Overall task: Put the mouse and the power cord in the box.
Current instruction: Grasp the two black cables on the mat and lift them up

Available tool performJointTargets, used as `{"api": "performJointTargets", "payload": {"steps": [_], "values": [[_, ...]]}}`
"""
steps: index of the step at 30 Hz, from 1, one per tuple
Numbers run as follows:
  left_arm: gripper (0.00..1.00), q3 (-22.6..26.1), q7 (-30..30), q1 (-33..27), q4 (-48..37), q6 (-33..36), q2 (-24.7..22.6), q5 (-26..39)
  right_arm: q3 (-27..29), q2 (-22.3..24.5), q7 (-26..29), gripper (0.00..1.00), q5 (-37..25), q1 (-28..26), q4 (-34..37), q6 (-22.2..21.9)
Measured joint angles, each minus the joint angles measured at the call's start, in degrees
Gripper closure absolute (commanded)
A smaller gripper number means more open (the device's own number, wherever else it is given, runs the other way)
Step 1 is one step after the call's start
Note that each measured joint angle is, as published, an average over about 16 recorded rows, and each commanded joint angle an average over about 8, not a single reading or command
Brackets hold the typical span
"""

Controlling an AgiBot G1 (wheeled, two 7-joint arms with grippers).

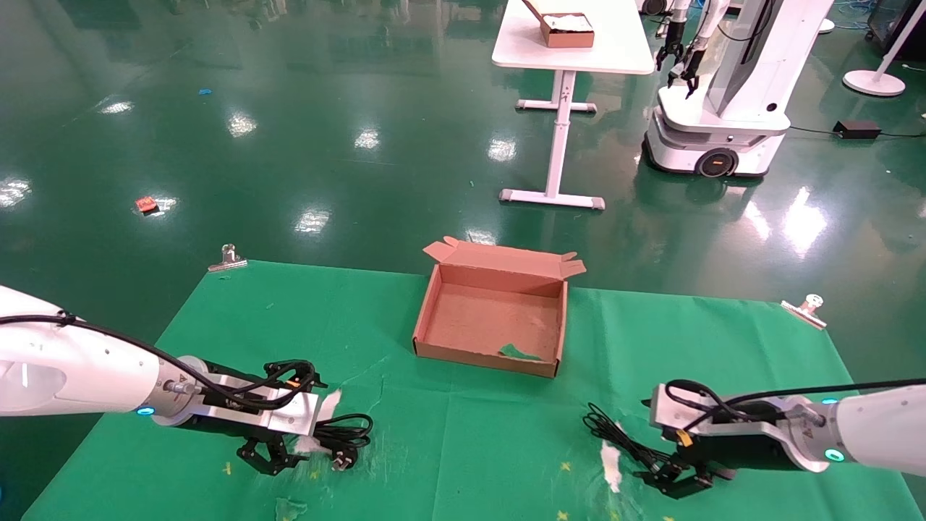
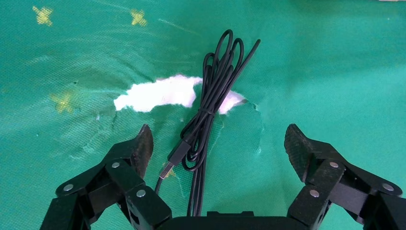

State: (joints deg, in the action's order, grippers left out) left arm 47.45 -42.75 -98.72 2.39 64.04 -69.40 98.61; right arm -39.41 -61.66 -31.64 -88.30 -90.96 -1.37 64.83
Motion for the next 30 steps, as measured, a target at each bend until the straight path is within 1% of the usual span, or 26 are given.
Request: {"api": "performJointTargets", "payload": {"steps": [30], "values": [[1.00,0.02,0.16,0.09,0.45,0.22,0.13,-0.05,0.07,0.19,0.07,1.00,0.15,0.12,-0.39,0.19]]}}
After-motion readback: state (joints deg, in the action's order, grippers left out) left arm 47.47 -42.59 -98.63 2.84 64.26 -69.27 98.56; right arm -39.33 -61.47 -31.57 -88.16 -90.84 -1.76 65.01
